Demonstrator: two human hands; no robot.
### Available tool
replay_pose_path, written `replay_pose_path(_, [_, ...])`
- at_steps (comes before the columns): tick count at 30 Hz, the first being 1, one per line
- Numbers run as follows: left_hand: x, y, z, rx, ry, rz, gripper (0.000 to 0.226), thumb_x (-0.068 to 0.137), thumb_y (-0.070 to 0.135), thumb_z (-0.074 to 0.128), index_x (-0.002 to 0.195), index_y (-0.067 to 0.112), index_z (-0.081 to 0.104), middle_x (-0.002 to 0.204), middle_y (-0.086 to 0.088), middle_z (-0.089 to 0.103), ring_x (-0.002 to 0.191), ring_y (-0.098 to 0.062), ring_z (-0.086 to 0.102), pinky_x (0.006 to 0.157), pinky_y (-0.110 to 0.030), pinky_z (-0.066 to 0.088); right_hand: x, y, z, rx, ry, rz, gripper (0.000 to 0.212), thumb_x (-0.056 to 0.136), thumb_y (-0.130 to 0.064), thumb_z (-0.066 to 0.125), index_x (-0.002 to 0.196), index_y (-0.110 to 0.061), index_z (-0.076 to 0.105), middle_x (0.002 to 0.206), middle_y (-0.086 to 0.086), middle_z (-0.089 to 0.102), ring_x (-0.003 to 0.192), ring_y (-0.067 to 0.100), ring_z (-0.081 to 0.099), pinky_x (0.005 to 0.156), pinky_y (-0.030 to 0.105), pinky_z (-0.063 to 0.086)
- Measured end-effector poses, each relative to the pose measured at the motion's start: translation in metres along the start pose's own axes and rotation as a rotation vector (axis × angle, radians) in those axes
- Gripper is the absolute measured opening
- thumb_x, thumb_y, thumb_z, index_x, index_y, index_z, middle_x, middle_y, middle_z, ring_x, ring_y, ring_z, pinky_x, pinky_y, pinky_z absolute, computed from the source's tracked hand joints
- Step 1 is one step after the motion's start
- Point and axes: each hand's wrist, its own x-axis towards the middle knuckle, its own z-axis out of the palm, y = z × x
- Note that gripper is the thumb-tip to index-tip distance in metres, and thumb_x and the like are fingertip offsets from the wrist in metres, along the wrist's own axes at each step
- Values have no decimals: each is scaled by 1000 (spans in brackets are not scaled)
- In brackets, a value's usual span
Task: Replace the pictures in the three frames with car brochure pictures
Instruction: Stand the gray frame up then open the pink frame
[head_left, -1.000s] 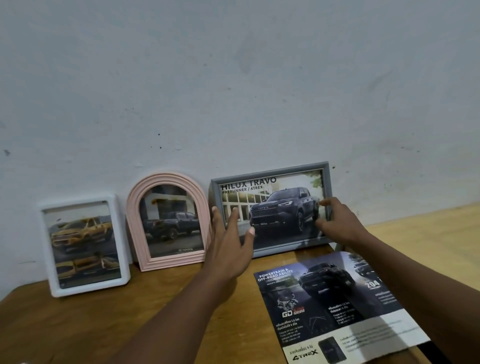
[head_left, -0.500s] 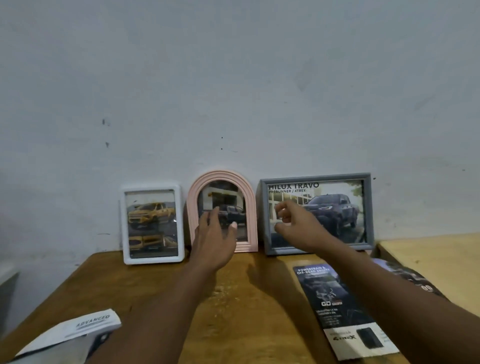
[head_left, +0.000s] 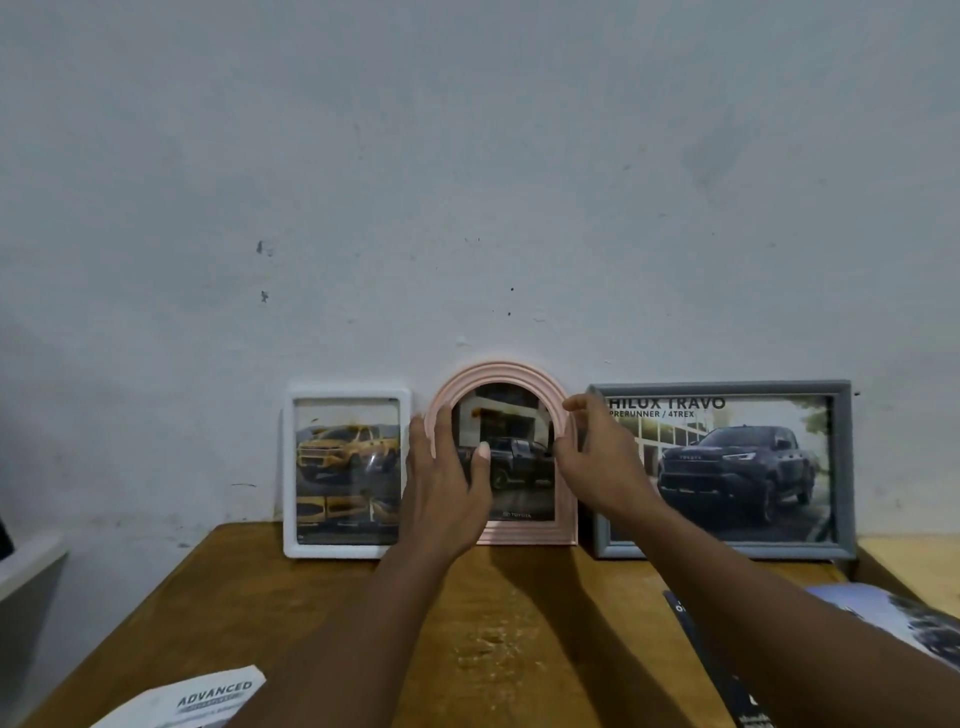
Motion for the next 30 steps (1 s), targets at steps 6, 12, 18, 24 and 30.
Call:
replay_pose_path(6, [16, -2, 7, -29, 5, -18, 69, 105, 55, 31, 160, 34, -5, 170, -3, -3, 156, -28, 4, 119, -50, 23, 5, 9, 6, -16, 38, -47, 46, 91, -14, 62, 130, -27, 41, 114, 0, 59, 91, 9, 62, 75, 31, 58])
replay_pose_path(12, [17, -1, 8, -103, 24, -10, 74, 102, 55, 44, 159, 33, 4, 167, 2, 2, 152, -31, 19, 114, -46, 34, 5, 11, 8, -11, 7, -24, 44, 93, -15, 60, 131, -26, 41, 101, 0, 62, 76, 11, 66, 65, 33, 60])
replay_pose_path(18, [14, -6, -4, -188, 83, -10, 81, 97, 51, 59, 159, 34, 10, 165, -1, 16, 149, -29, 23, 114, -47, 32, -12, 17, 4, 43, 20, -23, 45, 93, -16, 61, 134, -25, 45, 117, -4, 58, 90, 8, 59, 76, 27, 58])
replay_pose_path(24, [-7, -8, -15, -189, 122, 49, 78, 95, 51, 62, 157, 36, 16, 162, 1, 22, 149, -25, 24, 113, -47, 32, -39, 8, -9, 106, -36, -56, 46, 92, -9, 61, 132, -28, 47, 106, -15, 56, 85, 8, 64, 67, 20, 58])
replay_pose_path(30, [-39, -2, -39, -185, 182, 32, 74, 94, 50, 63, 155, 36, 22, 159, 0, 30, 146, -25, 27, 113, -55, 36, -67, -12, -32, 186, -16, -97, 39, 92, -9, 63, 127, -25, 54, 107, -27, 53, 96, -9, 58, 65, 13, 53])
